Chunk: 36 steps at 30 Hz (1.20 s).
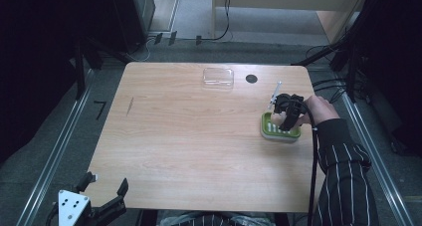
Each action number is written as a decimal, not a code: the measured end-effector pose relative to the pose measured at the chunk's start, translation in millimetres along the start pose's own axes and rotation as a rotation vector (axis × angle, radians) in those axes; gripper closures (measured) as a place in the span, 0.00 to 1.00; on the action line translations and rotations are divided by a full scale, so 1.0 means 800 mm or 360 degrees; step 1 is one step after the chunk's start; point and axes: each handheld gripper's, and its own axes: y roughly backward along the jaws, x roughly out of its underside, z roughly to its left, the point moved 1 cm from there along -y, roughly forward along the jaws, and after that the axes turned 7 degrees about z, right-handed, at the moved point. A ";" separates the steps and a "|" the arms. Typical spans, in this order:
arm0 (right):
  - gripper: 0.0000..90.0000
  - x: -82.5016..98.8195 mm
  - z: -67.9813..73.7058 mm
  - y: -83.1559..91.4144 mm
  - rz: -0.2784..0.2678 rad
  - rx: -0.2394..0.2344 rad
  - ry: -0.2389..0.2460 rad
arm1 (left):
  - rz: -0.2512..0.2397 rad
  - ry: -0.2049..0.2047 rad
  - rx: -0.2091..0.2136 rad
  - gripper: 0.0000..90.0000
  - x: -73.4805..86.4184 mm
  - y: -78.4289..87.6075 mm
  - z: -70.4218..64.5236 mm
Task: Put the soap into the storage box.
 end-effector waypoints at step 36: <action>0.37 -0.008 -0.015 -0.037 0.0050 -0.0057 0.0059 | -0.0001 0.0013 -0.0028 0.08 0.004 0.008 0.002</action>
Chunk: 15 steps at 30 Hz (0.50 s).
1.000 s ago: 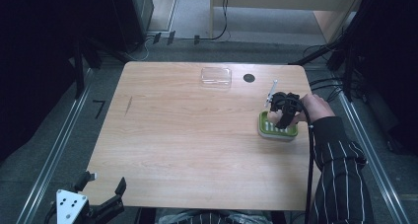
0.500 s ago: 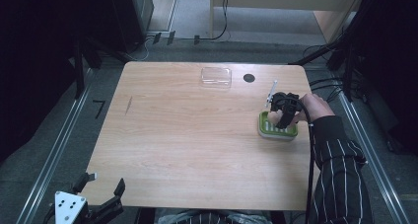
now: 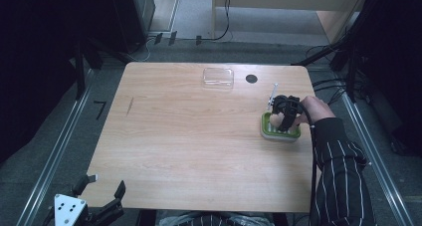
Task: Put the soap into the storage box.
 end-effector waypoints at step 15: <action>0.37 -0.006 0.001 -0.012 0.0018 -0.0001 0.0027 | 0.0002 -0.0001 0.0000 0.08 0.000 0.000 0.000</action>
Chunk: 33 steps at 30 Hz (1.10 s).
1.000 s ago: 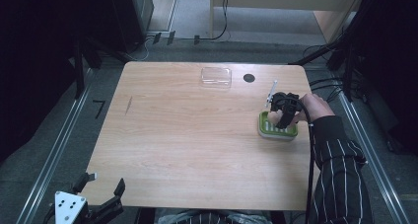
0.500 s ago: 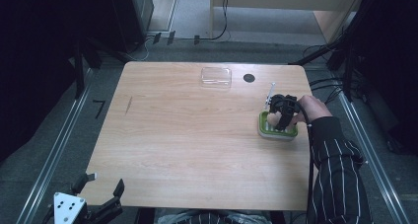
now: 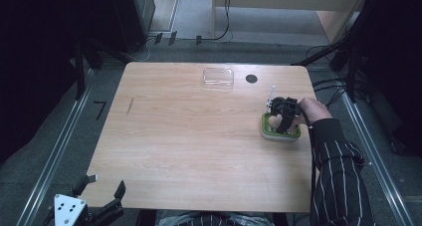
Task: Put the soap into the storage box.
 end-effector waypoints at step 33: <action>0.36 -0.001 -0.001 -0.008 0.0055 -0.0010 -0.0022 | -0.0004 -0.0001 0.0006 0.08 -0.002 -0.002 -0.002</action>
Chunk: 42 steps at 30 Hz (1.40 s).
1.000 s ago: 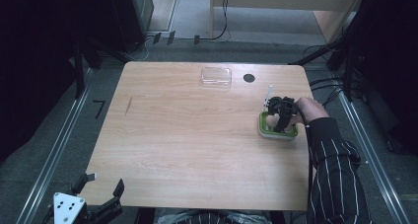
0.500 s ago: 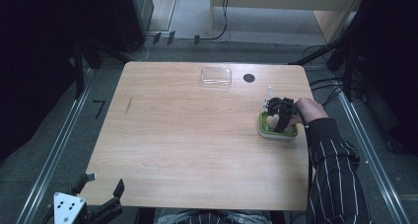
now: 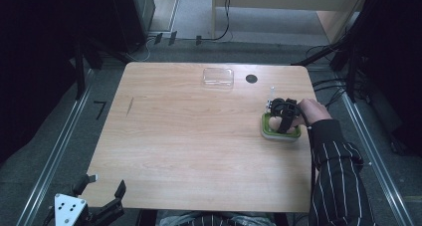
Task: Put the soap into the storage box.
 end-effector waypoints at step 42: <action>0.02 0.018 0.070 0.053 -0.0183 -0.0120 -0.0448 | -0.0017 -0.0038 0.0094 0.08 -0.009 -0.018 -0.007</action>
